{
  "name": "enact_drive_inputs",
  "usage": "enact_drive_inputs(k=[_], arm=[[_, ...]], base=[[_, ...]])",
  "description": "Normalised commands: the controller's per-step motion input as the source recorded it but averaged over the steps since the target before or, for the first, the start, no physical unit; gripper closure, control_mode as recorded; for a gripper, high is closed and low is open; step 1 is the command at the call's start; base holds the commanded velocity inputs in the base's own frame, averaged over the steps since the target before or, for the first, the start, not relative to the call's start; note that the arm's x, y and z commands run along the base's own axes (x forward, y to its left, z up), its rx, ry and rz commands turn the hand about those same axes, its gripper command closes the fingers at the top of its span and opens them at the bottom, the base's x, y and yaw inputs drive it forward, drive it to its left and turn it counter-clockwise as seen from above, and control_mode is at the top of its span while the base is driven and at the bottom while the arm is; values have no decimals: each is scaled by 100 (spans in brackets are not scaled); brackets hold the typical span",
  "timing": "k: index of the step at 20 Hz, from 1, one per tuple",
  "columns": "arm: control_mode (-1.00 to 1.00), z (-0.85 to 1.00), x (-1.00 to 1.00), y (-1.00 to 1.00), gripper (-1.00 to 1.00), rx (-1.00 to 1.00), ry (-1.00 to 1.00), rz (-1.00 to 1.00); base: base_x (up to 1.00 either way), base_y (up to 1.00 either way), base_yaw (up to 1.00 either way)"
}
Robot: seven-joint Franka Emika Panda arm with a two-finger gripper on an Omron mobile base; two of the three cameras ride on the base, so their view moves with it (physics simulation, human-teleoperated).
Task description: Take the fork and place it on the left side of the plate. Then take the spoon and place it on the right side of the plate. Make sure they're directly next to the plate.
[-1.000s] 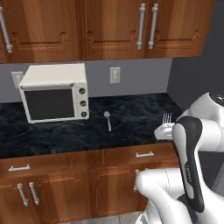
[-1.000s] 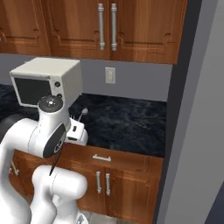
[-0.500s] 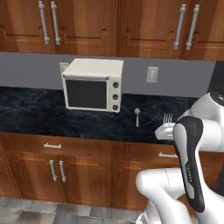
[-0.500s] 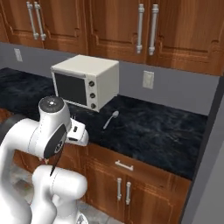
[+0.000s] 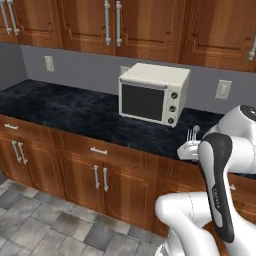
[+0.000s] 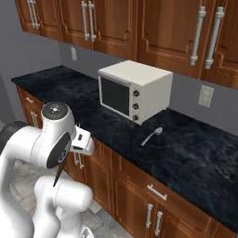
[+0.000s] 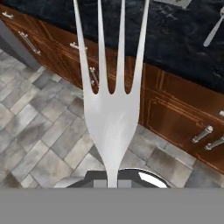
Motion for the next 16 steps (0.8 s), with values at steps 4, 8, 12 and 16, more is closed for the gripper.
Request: enact_drive_inputs(k=[4,8,12,16], arm=[[100,0,0,0,100,0,0,0],[100,0,0,0,100,0,0,0],[100,0,0,0,100,0,0,0],[100,0,0,0,100,0,0,0]], base=[[0,12,46],[0,8,42],[4,13,43],[6,10,44]])
